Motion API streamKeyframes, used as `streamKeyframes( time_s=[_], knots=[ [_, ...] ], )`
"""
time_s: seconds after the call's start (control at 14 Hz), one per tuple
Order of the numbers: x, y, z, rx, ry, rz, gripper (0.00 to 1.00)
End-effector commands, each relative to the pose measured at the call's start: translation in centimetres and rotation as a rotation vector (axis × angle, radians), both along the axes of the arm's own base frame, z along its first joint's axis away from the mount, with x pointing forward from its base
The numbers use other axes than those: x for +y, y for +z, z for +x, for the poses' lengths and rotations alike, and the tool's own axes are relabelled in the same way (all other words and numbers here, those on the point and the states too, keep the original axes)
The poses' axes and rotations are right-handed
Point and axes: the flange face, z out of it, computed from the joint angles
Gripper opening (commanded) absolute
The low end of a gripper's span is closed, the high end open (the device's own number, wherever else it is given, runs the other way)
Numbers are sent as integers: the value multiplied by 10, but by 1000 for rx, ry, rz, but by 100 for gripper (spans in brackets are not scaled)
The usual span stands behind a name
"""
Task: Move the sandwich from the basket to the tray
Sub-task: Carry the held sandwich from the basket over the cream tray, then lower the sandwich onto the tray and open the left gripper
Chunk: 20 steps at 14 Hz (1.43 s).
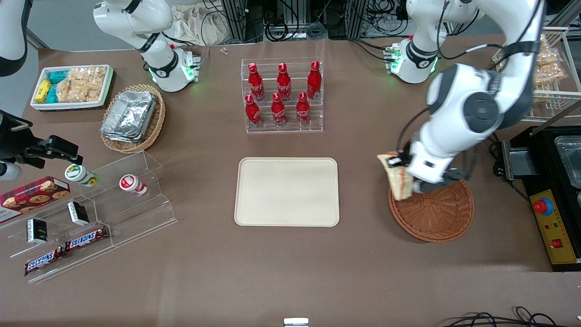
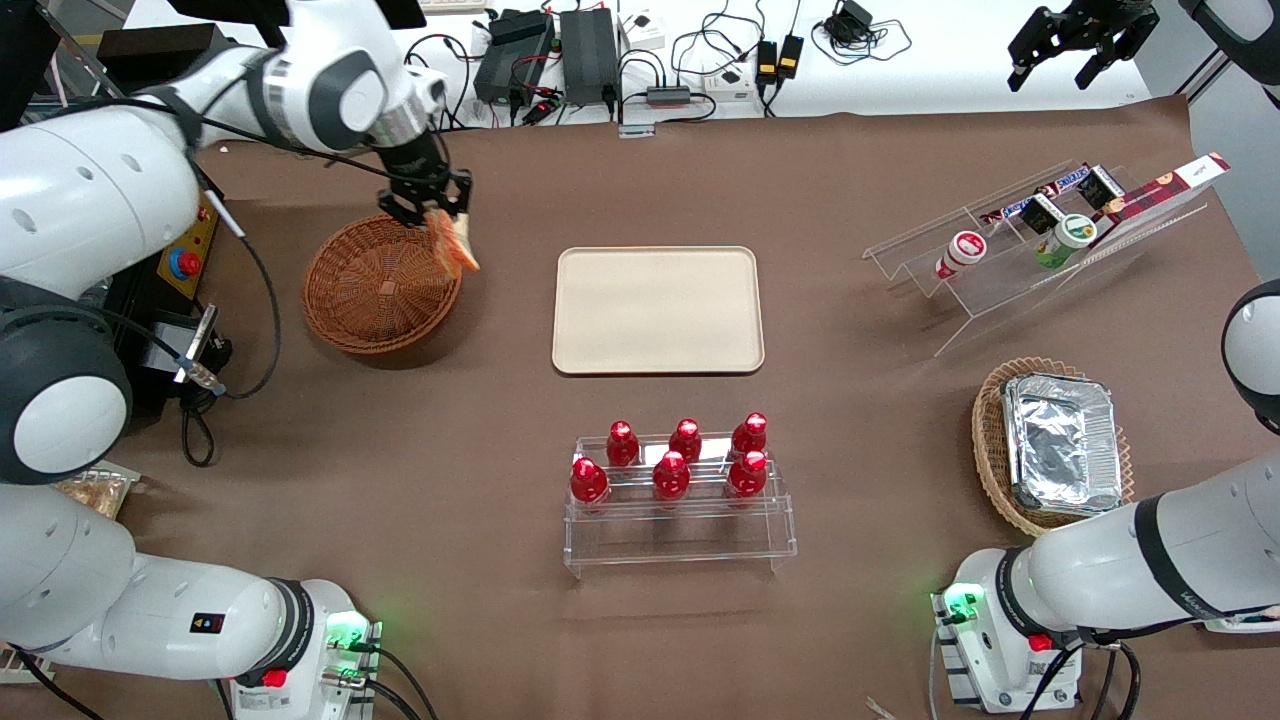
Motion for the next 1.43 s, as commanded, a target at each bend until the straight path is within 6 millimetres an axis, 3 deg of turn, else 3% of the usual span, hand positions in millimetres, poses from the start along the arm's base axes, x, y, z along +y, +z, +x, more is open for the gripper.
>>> streamKeyframes(
  time_s=[0.0,0.29,0.5,0.64,0.71,0.79,0.86,0.93,1.0,1.21,1.36],
  knots=[
    [-50,-25,-10,-11,-117,-50,0],
    [-111,-101,-20,-34,-262,-56,0],
    [-132,-162,-26,-49,-328,-21,0],
    [-137,-180,-25,-58,-325,-41,0],
    [-138,-183,-23,-62,-322,-47,4],
    [-139,-185,-19,-62,-318,-52,17],
    [-141,-187,-13,-66,-314,-60,39],
    [-143,-192,-7,-67,-315,-63,86],
    [-144,-193,-4,-75,-321,-59,99],
    [-144,-182,-1,-91,-321,-59,100],
    [-140,-133,10,-143,-275,-69,100]
  ],
)
